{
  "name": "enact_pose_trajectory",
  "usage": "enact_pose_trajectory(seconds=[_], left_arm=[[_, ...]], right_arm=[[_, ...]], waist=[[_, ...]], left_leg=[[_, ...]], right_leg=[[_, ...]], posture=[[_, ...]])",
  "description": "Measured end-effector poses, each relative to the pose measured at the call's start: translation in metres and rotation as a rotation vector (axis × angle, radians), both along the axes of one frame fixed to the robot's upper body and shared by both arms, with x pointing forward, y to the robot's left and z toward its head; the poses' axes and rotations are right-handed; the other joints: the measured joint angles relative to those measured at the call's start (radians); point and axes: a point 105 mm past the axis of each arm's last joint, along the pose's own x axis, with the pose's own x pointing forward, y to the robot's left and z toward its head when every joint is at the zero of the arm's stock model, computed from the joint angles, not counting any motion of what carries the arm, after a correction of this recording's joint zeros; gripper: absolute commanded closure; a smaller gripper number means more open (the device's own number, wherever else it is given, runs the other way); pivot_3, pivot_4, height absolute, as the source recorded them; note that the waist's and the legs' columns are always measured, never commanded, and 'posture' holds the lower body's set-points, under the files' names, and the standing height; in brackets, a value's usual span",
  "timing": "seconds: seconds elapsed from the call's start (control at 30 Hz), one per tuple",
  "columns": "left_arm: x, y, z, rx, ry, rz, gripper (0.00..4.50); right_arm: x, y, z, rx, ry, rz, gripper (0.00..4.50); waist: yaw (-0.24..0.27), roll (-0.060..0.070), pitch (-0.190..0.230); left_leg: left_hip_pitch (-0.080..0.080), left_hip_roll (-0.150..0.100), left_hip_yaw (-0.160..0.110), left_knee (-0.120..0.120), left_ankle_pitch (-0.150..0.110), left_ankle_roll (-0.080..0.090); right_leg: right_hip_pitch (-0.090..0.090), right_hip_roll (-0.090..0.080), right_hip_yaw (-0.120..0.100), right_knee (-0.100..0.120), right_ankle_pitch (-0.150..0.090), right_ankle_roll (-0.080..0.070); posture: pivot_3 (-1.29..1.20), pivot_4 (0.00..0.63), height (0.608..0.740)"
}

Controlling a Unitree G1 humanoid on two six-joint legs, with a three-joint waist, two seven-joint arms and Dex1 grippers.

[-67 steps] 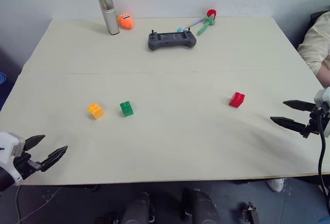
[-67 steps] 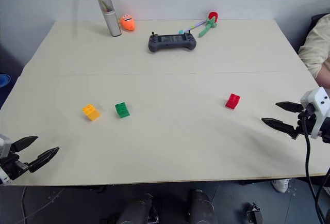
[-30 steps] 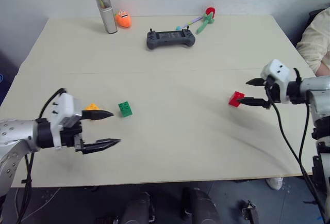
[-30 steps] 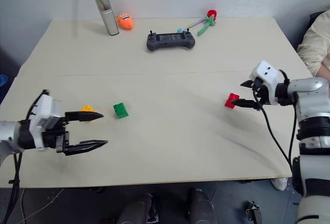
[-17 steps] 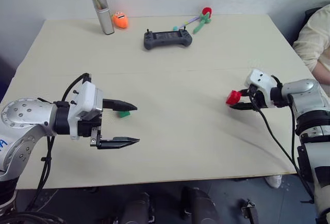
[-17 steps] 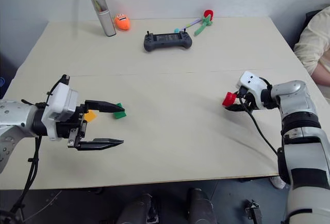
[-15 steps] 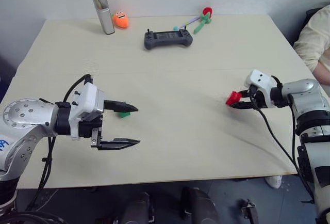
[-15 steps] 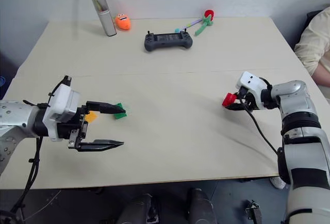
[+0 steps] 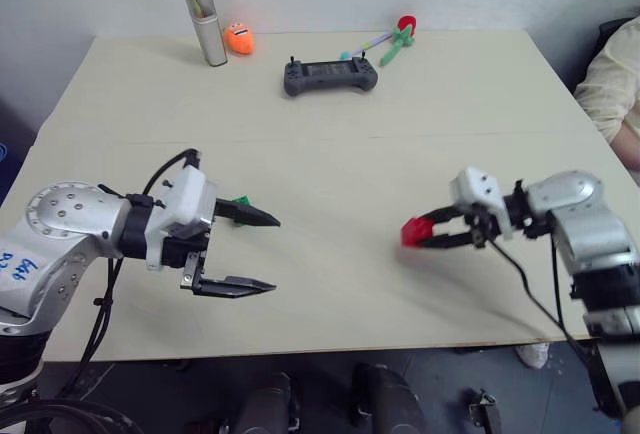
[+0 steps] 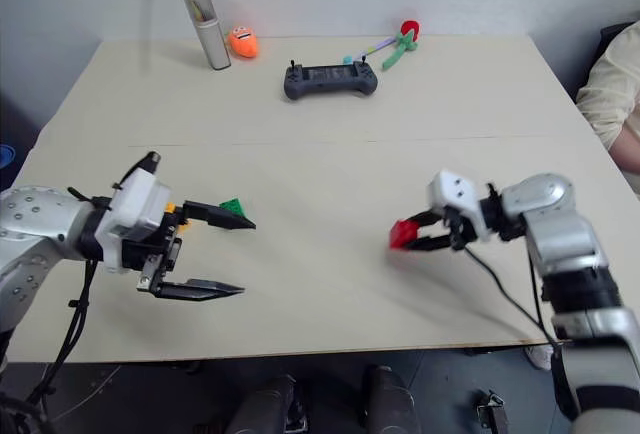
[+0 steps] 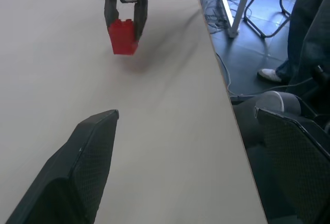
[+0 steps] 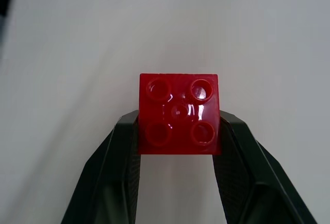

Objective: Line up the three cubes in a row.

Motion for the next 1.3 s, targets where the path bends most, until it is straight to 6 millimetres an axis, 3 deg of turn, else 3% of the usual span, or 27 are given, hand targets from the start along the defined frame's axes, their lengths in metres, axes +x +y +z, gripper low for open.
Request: enact_pose_trajectory(seconds=[0.2,0.5,0.8,0.9,1.07,1.13,1.3], left_arm=[[-0.002,-0.007,-0.014,0.046,-0.012,-0.055,0.0],[0.005,-0.008,-0.012,0.039,-0.041,-0.061,0.0],[0.013,-0.002,-0.015,0.016,-0.007,0.0,0.0],[0.016,0.015,-0.021,-0.007,0.017,0.114,0.0],[0.012,0.06,-0.034,-0.033,0.062,0.393,0.0],[0.005,0.085,-0.038,-0.041,0.066,0.54,0.0],[-0.013,0.124,-0.049,-0.058,0.069,0.786,0.0]], right_arm=[[-0.018,0.022,-0.019,-0.086,-0.03,-0.008,3.02],[-0.017,0.024,-0.03,-0.125,-0.088,-0.006,3.02],[-0.015,0.024,-0.036,-0.109,-0.07,-0.013,0.02],[-0.015,0.024,-0.025,-0.045,-0.071,-0.022,0.02],[-0.027,0.012,0.008,0.062,-0.077,-0.047,0.02],[-0.036,0.006,0.02,0.103,-0.063,-0.068,0.02],[-0.044,-0.002,0.039,0.19,-0.058,-0.142,0.02]], waist=[[0.018,0.0,0.0],[0.014,0.0,0.0],[0.013,0.0,0.0],[0.01,0.0,0.0],[0.011,0.0,0.0],[0.011,-0.001,0.0],[0.016,-0.001,0.0]], left_leg=[[0.0,-0.002,0.0,0.001,0.0,0.001],[0.0,-0.002,0.0,0.0,0.001,0.001],[0.0,-0.002,0.0,0.001,0.002,0.002],[0.0,-0.001,-0.001,0.0,0.001,0.002],[0.0,0.0,-0.002,0.0,0.001,0.001],[0.0,0.0,-0.003,0.0,0.001,0.001],[0.001,0.0,-0.004,0.0,0.0,0.001]], right_leg=[[0.0,-0.001,0.0,0.001,0.0,0.0],[0.0,0.001,-0.001,0.001,0.0,0.0],[0.0,0.0,-0.001,0.001,0.0,0.0],[0.0,-0.001,-0.001,0.001,0.0,0.0],[0.001,-0.002,-0.001,0.0,0.0,0.0],[0.001,-0.003,-0.001,0.0,0.0,0.0],[0.003,-0.005,-0.001,-0.002,0.0,0.0]], posture=[[0.0,0.15,0.74],[0.0,0.15,0.74],[0.0,0.15,0.74],[0.0,0.15,0.74],[0.0,0.15,0.74],[0.0,0.15,0.74],[0.0,0.15,0.74]])
